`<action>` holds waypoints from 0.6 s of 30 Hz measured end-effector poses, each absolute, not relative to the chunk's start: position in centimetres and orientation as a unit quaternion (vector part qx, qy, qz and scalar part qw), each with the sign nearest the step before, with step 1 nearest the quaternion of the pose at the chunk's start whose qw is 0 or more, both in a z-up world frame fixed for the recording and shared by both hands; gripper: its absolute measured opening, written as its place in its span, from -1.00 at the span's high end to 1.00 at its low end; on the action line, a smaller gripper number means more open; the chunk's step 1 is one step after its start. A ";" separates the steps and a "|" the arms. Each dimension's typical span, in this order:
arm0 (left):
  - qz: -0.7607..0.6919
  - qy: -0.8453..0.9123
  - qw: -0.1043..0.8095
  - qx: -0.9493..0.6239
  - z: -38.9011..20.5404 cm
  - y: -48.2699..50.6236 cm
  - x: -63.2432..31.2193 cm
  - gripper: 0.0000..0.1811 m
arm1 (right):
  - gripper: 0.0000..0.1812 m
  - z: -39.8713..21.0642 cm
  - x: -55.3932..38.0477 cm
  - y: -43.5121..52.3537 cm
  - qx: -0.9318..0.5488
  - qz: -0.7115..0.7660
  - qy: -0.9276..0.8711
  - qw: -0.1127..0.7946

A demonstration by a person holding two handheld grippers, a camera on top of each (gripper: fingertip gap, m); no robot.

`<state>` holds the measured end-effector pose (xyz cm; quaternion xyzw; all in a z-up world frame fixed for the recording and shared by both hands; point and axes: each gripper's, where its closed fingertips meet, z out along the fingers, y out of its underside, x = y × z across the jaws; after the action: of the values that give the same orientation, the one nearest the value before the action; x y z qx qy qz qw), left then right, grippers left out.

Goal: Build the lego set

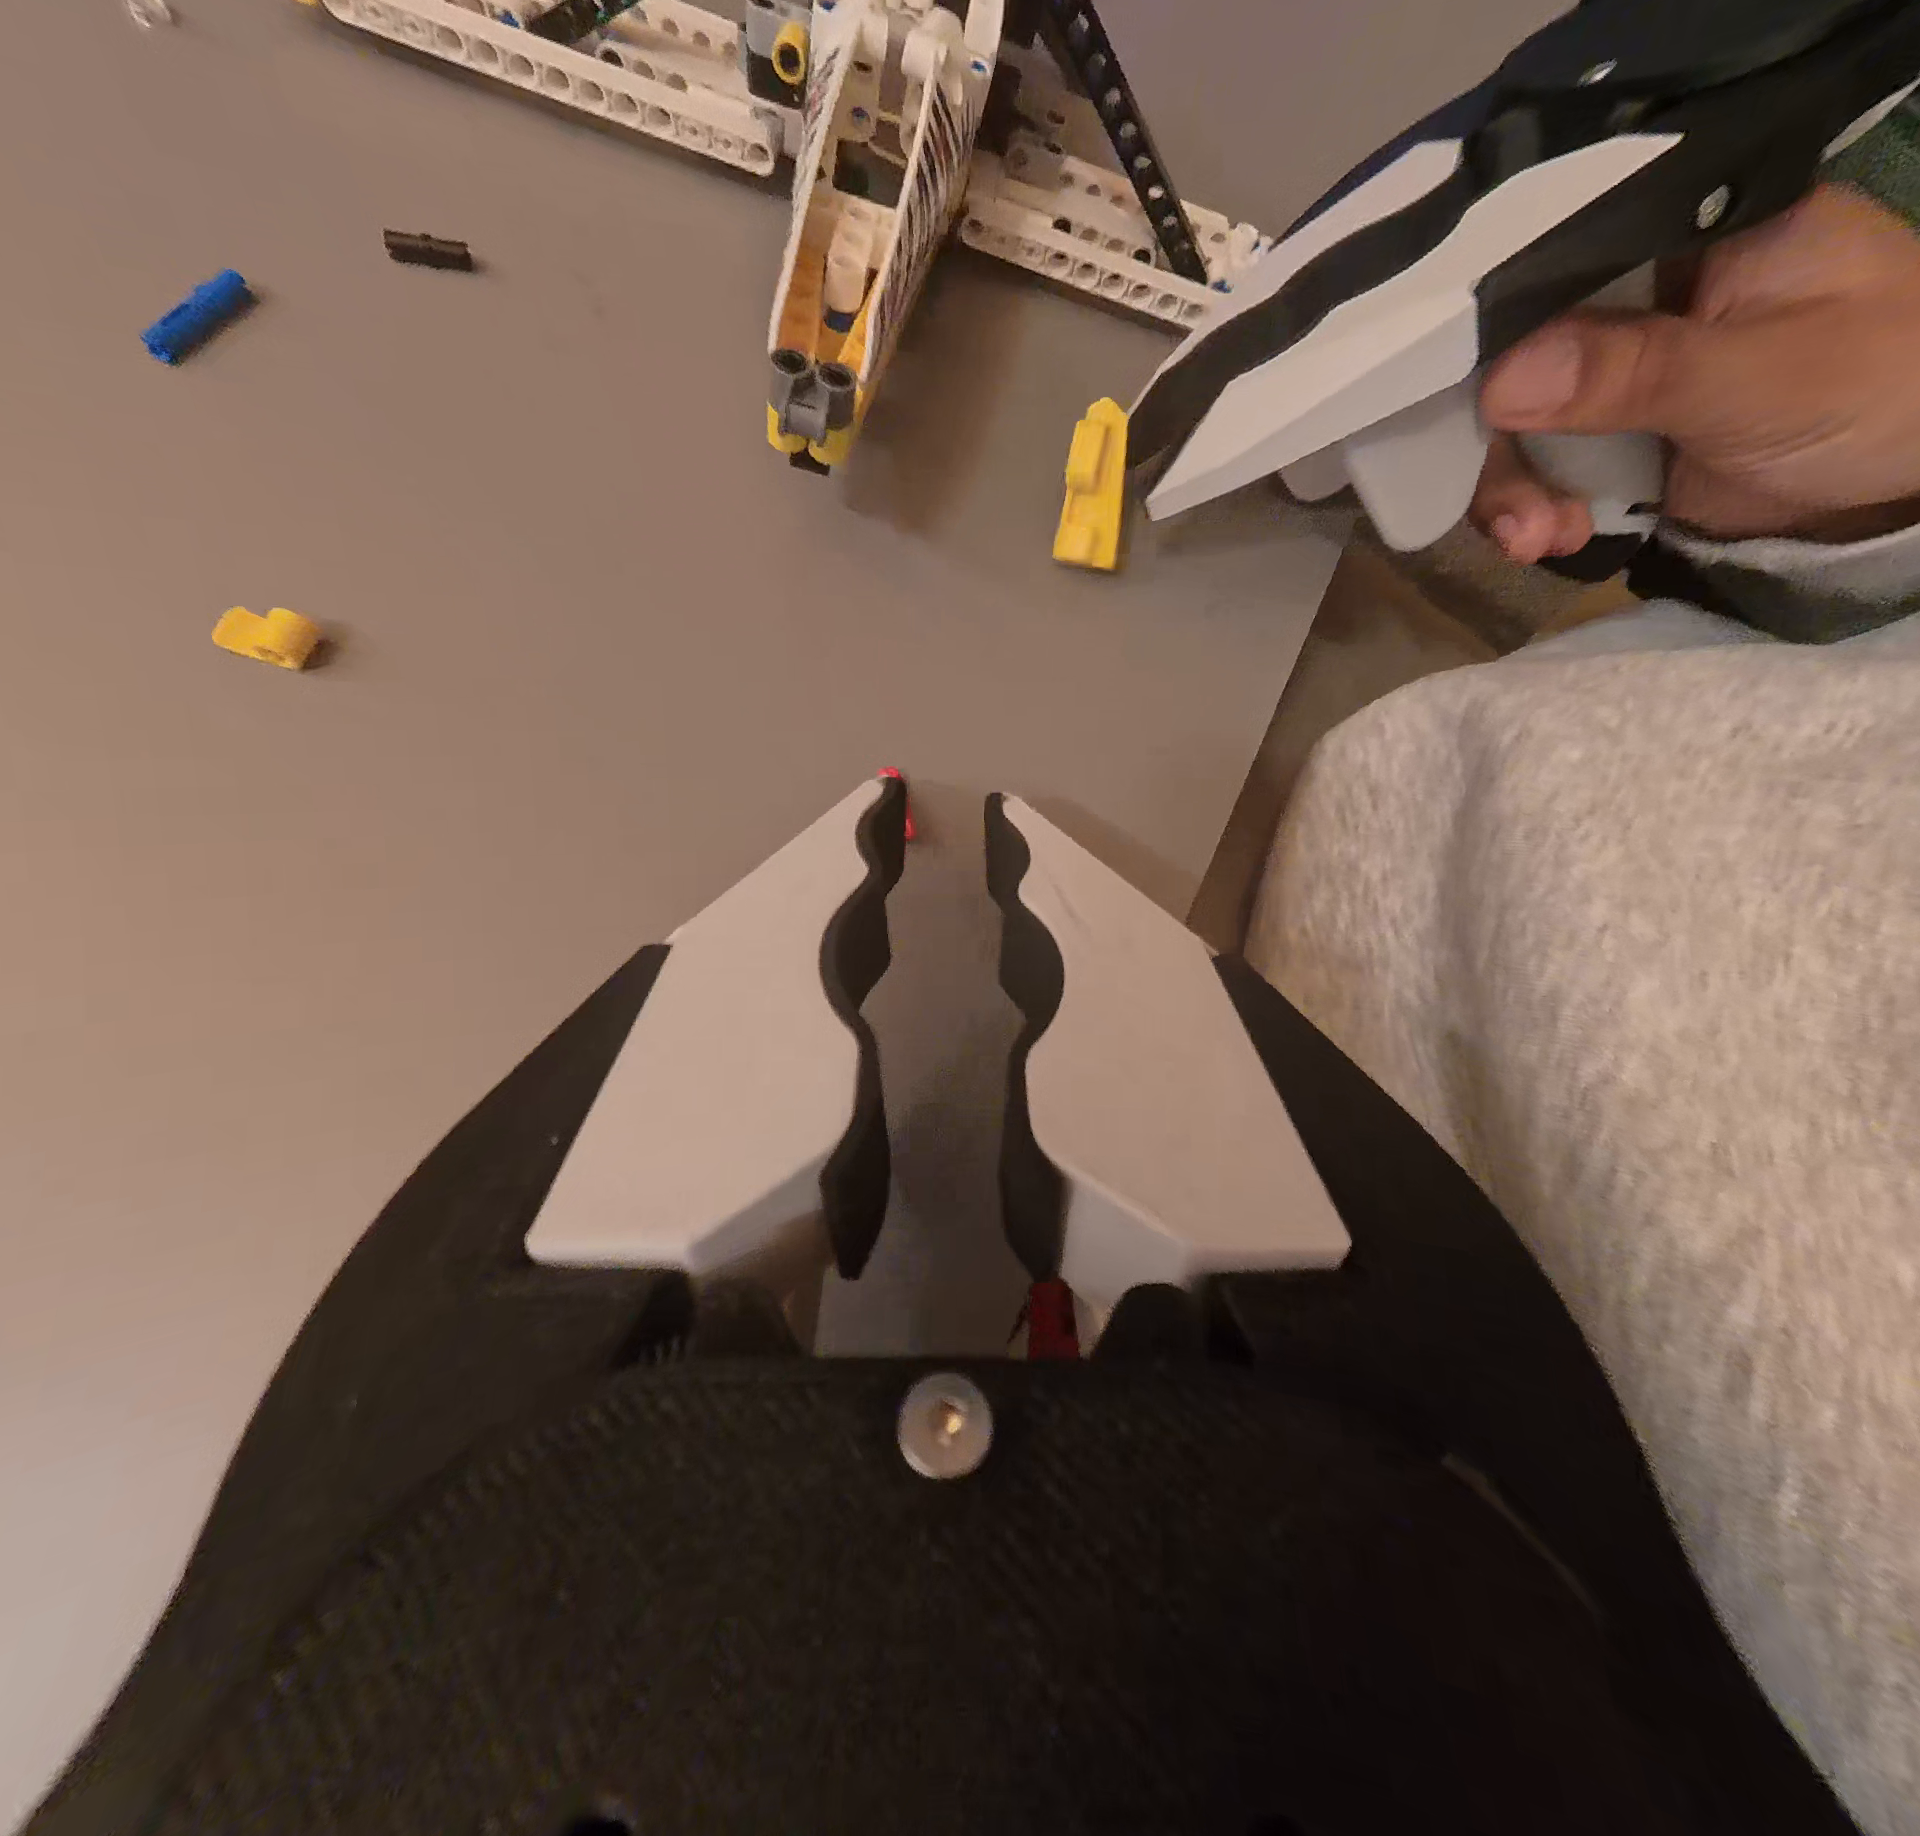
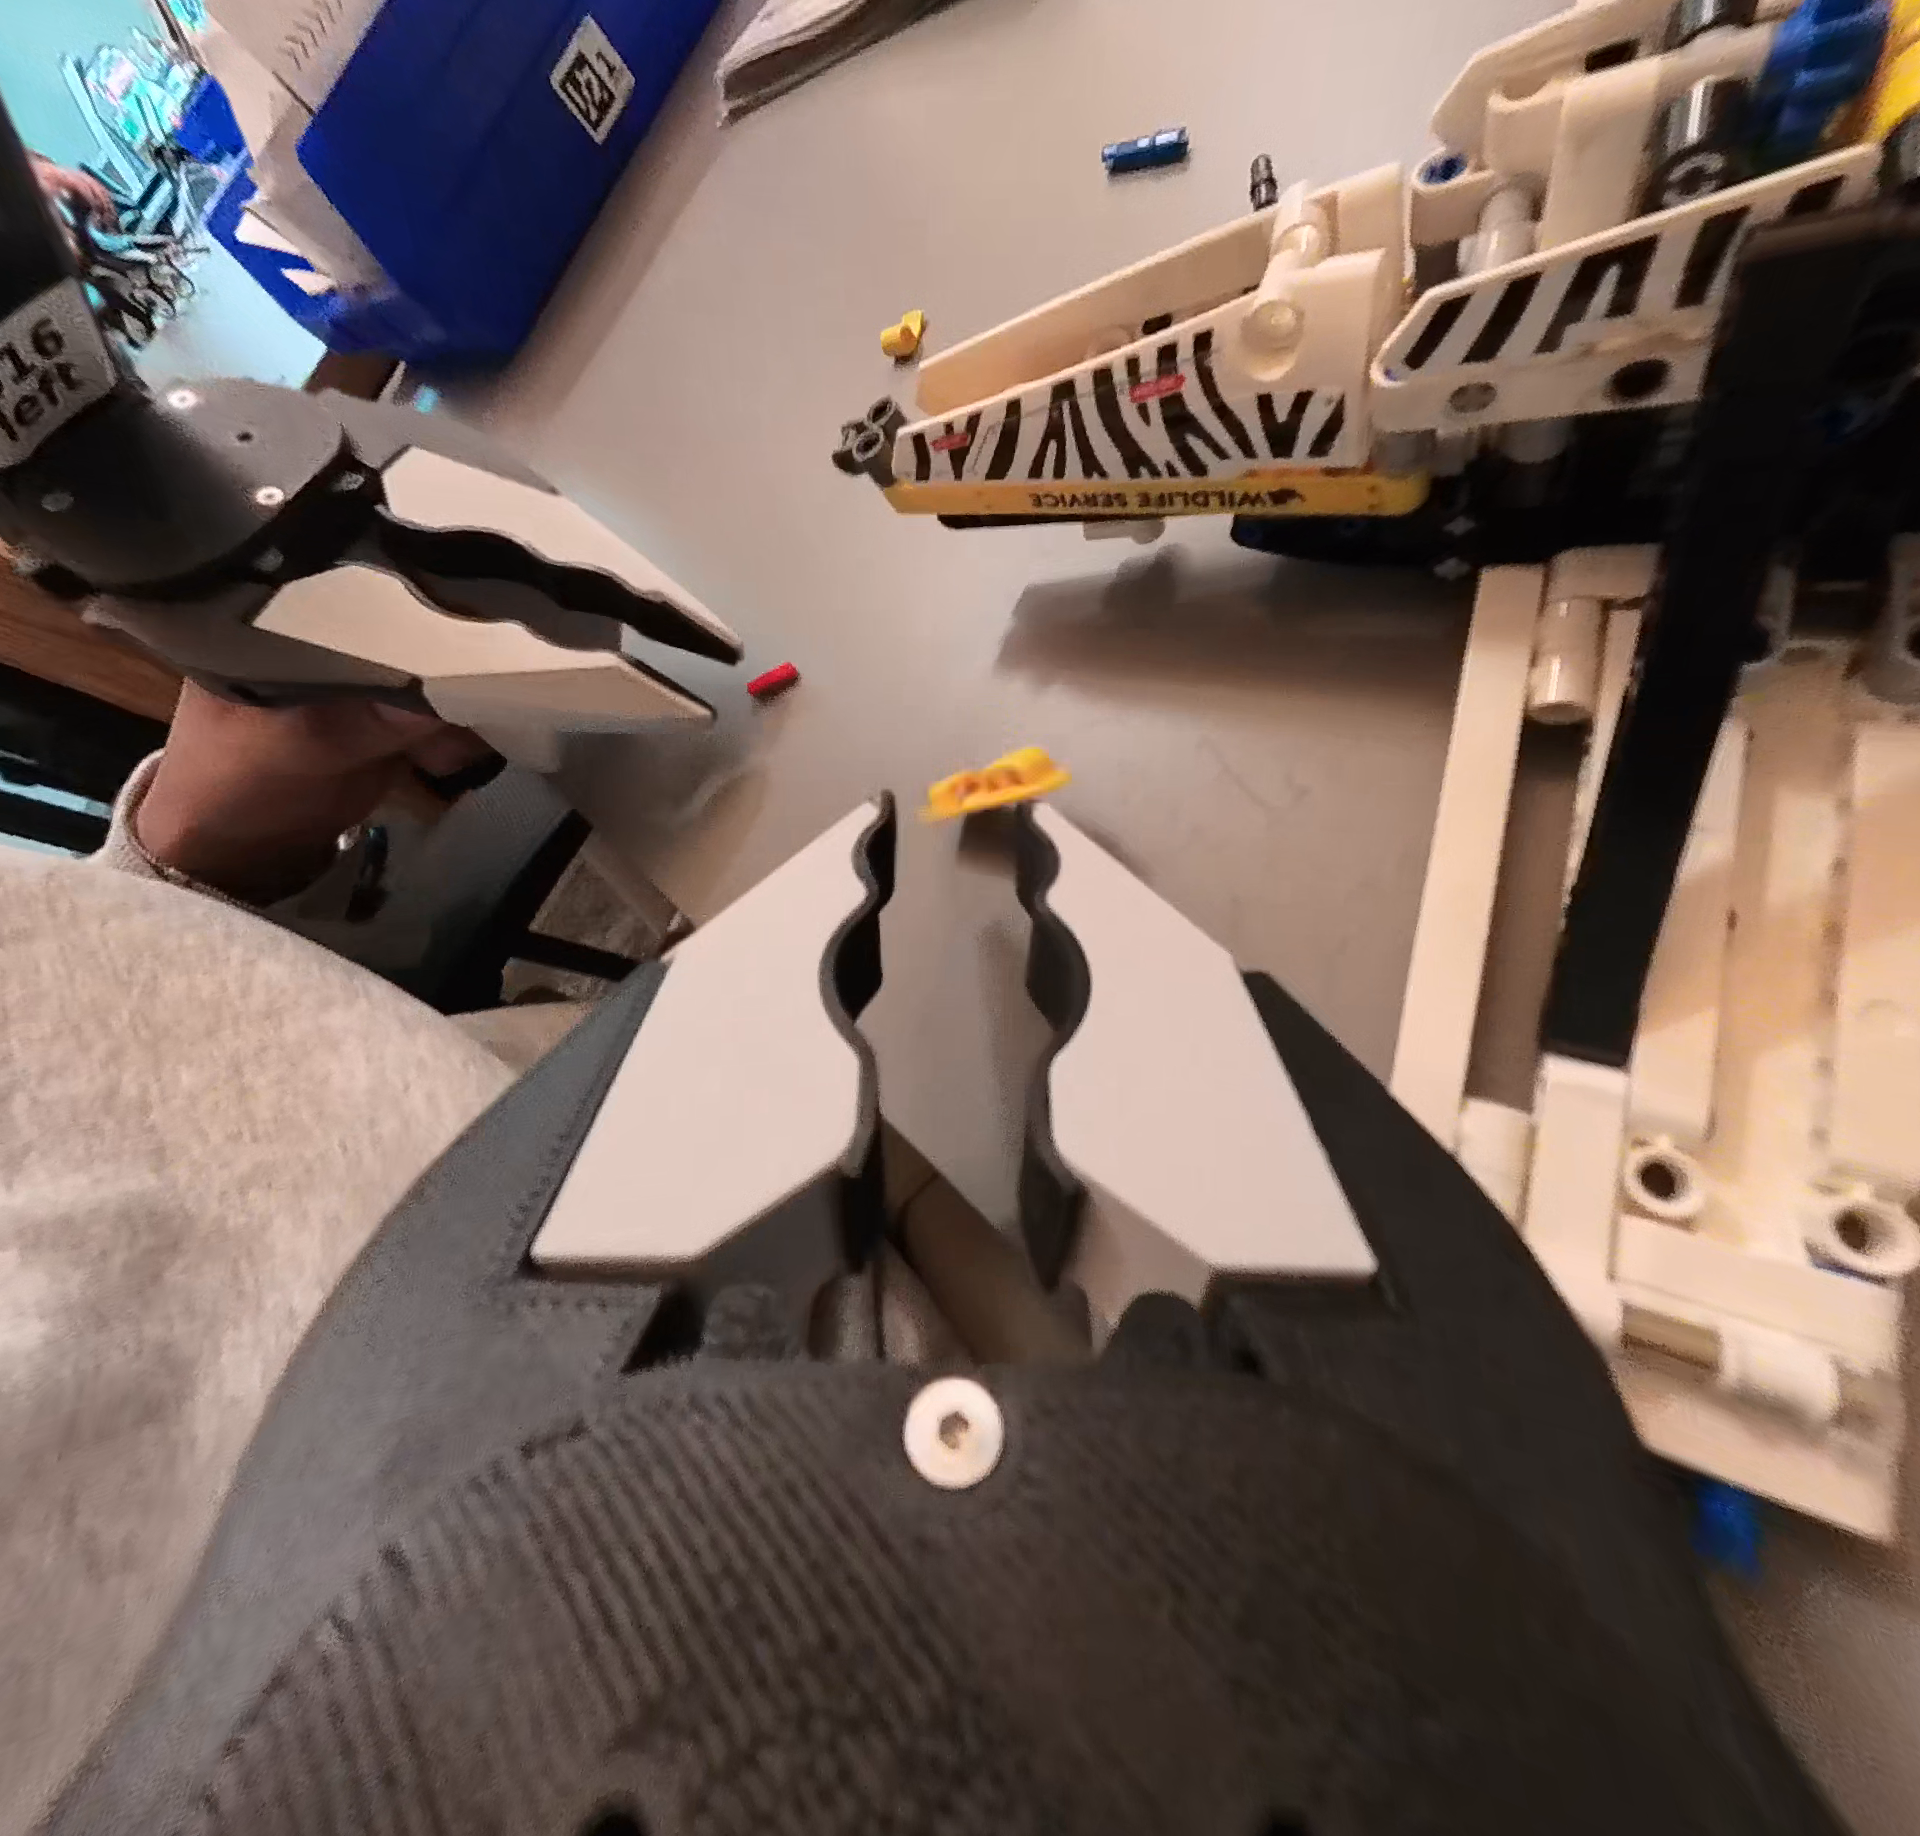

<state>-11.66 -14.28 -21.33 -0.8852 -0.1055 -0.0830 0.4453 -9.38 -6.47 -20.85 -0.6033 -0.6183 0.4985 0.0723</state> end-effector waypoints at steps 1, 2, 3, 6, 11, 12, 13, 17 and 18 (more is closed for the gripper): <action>-0.083 -0.104 0.440 -0.888 -21.5 -14.3 -11.5 0.85 | 0.73 -20.9 -9.0 -6.4 -0.603 0.492 -0.624 0.068; -0.080 -0.104 0.435 -0.891 -21.7 -14.3 -11.5 0.84 | 0.69 -20.9 -8.6 -6.4 -0.601 0.484 -0.632 0.065; -0.074 -0.104 0.432 -0.893 -21.8 -14.4 -11.6 0.84 | 0.67 -20.9 -8.1 -6.3 -0.598 0.475 -0.642 0.066; -0.053 -0.109 0.426 -0.897 -22.0 -14.9 -12.1 0.83 | 0.65 -20.4 -7.5 -5.5 -0.565 0.441 -0.690 0.099; -0.066 -0.122 0.423 -0.895 -22.2 -14.9 -12.2 0.82 | 0.67 -18.4 -9.0 -5.4 -0.429 0.400 -0.790 0.178; -0.067 -0.122 0.423 -0.896 -22.3 -14.8 -12.1 0.82 | 0.70 -18.6 -9.4 -5.5 -0.404 0.384 -0.809 0.184; -0.064 -0.121 0.421 -0.897 -22.3 -14.8 -12.0 0.82 | 0.71 -19.2 -9.7 -5.7 -0.381 0.365 -0.829 0.185; -0.053 -0.122 0.418 -0.899 -22.3 -14.7 -11.8 0.83 | 0.74 -22.2 -11.0 -4.6 -0.338 0.263 -0.880 0.204; -0.056 -0.123 0.420 -0.898 -22.2 -14.6 -11.7 0.83 | 0.70 -22.2 -11.1 -4.8 -0.335 0.265 -0.882 0.198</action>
<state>-11.69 -14.60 -22.20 -0.8976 -0.1232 -0.0561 0.4196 -11.12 -4.77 -22.18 -0.3346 -0.8824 0.2647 0.1983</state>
